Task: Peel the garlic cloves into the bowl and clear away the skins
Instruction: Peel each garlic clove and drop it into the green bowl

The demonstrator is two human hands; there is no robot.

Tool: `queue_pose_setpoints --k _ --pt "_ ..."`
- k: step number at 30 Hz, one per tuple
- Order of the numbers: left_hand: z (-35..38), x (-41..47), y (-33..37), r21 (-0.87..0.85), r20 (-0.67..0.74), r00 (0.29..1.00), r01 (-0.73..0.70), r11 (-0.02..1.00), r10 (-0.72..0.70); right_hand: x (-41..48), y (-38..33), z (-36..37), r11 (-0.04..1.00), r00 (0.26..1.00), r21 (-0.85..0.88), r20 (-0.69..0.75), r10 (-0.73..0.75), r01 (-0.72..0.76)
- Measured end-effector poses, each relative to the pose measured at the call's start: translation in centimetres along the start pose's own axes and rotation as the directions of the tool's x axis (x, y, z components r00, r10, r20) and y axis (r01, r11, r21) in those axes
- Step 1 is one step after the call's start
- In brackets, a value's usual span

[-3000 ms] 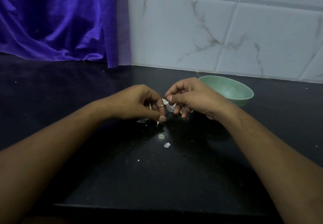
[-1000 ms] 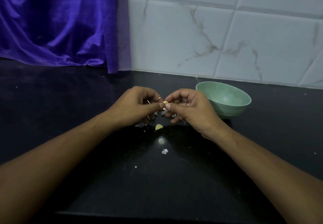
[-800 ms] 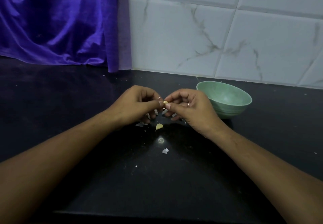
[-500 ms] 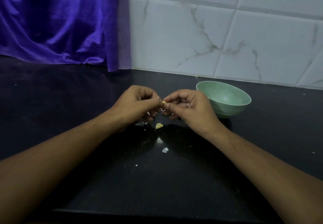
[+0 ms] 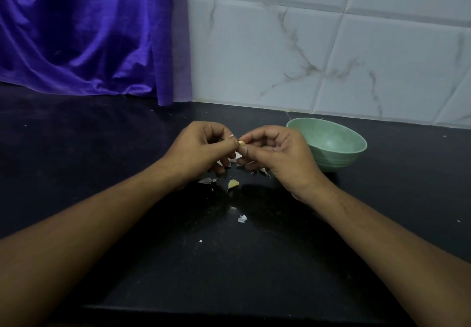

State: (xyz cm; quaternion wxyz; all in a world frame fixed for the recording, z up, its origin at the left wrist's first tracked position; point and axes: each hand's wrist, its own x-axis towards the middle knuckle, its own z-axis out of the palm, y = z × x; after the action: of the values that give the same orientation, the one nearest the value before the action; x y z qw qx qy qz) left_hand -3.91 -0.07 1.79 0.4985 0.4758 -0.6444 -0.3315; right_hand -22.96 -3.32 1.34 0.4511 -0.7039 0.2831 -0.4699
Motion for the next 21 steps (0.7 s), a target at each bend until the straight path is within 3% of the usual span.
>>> queue_pose_setpoints --k 6,14,21 --pt "-0.09 0.25 -0.11 0.007 0.011 1.0 -0.005 1.0 0.005 0.0 -0.03 0.05 0.994 0.999 0.105 -0.017 0.043 -0.041" --pt "-0.53 0.31 -0.16 0.161 -0.028 0.999 0.026 0.987 -0.022 0.61 -0.85 -0.46 0.887 0.981 0.44 -0.057 0.184 -0.14" --pt "-0.79 0.15 0.1 0.158 -0.014 0.999 0.035 0.987 -0.033 0.27 -0.66 -0.51 0.933 0.98 0.326 -0.07 0.184 -0.152"
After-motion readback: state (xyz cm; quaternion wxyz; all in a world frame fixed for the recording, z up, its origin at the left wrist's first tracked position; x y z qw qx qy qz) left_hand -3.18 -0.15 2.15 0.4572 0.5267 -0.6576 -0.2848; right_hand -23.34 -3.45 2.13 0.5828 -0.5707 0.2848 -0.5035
